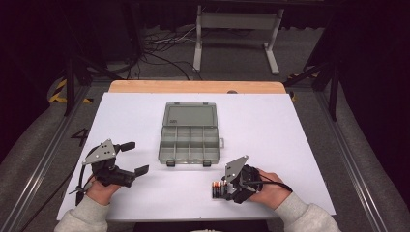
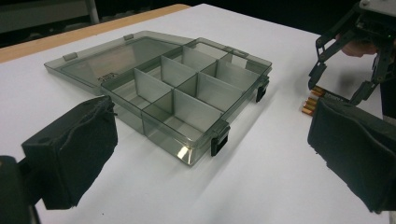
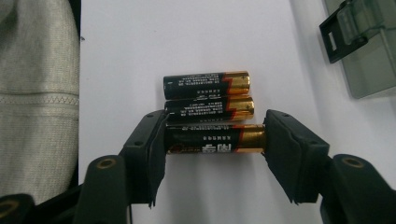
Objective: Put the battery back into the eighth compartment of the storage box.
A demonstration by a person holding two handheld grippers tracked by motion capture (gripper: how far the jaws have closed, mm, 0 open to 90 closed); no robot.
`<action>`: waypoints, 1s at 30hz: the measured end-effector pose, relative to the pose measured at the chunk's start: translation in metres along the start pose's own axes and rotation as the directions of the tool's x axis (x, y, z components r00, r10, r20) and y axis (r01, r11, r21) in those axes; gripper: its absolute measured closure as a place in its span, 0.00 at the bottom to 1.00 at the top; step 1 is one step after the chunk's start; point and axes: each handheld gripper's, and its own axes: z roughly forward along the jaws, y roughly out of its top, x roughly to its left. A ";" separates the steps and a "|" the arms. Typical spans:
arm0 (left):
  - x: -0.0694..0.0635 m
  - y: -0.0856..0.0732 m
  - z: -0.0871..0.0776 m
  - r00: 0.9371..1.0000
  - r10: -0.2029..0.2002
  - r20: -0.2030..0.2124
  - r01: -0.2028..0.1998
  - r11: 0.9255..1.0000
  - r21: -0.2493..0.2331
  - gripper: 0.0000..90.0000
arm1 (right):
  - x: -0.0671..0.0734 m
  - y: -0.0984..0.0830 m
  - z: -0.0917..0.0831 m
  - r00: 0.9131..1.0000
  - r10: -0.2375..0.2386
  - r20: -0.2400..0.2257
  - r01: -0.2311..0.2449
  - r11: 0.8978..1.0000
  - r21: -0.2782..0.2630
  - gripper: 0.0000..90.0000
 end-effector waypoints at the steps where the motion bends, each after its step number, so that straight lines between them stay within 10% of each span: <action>1: 0.000 0.000 0.000 1.000 0.000 0.000 0.000 1.000 0.000 0.02 | 0.000 0.000 -0.001 1.000 0.003 0.001 -0.003 1.000 -0.006 0.46; 30: 0.001 0.000 -0.002 1.000 -0.009 0.001 0.009 1.000 -0.006 0.02 | -0.024 0.028 -0.043 0.999 -0.015 0.032 0.016 0.998 -0.055 0.46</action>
